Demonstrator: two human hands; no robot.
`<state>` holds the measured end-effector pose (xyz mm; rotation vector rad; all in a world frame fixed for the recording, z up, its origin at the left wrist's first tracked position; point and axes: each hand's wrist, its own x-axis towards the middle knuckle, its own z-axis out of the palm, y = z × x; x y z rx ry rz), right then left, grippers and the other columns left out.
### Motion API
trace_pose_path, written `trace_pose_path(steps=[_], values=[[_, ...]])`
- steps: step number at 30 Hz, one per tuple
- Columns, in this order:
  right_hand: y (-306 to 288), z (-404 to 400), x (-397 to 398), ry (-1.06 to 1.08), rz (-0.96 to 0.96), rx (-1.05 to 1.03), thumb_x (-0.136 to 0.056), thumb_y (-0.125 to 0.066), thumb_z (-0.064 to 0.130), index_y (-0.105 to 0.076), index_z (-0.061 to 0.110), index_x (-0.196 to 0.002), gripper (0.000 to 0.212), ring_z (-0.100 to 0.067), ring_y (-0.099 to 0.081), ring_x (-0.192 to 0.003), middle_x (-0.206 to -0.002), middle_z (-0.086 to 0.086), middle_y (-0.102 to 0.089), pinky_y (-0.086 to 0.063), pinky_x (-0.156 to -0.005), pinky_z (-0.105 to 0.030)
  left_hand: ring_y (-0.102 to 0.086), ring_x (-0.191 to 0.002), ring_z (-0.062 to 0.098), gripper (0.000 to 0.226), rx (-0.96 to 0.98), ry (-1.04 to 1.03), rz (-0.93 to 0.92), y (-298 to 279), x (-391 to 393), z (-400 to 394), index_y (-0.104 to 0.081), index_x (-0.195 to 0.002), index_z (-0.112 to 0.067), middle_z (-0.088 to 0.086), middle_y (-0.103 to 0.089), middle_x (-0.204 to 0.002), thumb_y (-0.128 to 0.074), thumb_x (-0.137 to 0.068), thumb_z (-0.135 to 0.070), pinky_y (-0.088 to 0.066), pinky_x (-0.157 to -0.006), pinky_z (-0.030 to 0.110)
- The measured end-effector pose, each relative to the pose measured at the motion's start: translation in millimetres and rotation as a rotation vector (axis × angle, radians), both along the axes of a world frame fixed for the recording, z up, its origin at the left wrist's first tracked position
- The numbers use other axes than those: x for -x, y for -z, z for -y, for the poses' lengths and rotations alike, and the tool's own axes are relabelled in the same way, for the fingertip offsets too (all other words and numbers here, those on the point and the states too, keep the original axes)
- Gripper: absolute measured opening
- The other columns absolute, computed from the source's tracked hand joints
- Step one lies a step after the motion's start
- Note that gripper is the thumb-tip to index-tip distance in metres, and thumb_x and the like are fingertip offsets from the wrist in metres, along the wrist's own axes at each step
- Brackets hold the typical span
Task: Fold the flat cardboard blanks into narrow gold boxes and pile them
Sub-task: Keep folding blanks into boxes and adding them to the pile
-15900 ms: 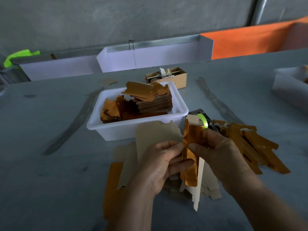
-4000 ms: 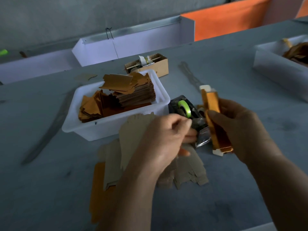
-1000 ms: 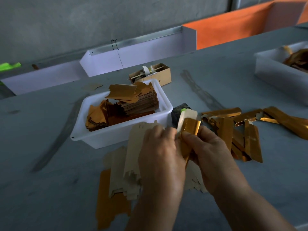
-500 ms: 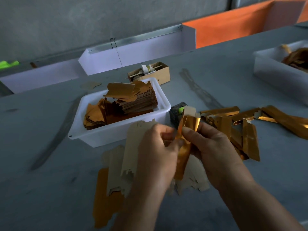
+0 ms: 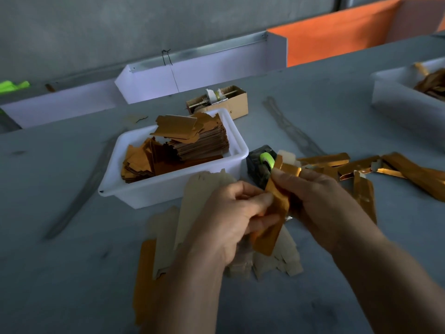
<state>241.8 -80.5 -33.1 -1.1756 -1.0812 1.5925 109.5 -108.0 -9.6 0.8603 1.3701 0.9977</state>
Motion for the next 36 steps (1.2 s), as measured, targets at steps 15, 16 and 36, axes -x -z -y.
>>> trace_pose_path(steps=[15,16,36], values=[[28.8,-28.1,-36.4,0.101,0.857,-0.291,-0.094,-0.041,0.009,-0.067,0.022,-0.102,0.03,-0.008,-0.047,-0.057,-0.075,0.008,-0.055,-0.033,-0.045,-0.018,-0.045,-0.053,0.012,0.015,-0.081,-0.217,-0.11,21.9,7.4,-8.4,-0.061,-0.072,-0.012,0.004,-0.059,-0.065,-0.069,-0.084,-0.013,-0.034,-0.041,0.018],[29.9,-26.8,-35.5,0.104,0.854,-0.292,-0.094,-0.04,0.009,-0.066,0.022,-0.102,0.03,-0.008,-0.048,-0.058,-0.075,0.007,-0.055,-0.032,-0.047,-0.019,-0.045,-0.051,0.012,0.016,-0.082,-0.216,-0.116,22.4,7.1,-8.2,-0.061,-0.071,-0.012,0.003,-0.059,-0.063,-0.069,-0.084,-0.012,-0.034,-0.04,0.017],[30.5,-28.9,-18.7,0.113,0.723,-0.3,-0.089,-0.061,0.02,-0.066,0.02,-0.083,0.008,-0.013,-0.061,-0.074,-0.081,0.0,-0.064,-0.049,-0.063,-0.023,-0.045,-0.037,-0.004,0.012,-0.091,-0.098,-0.327,27.3,2.5,-7.4,-0.061,-0.078,-0.018,-0.007,-0.058,-0.065,-0.067,-0.087,-0.02,-0.036,-0.04,0.012]])
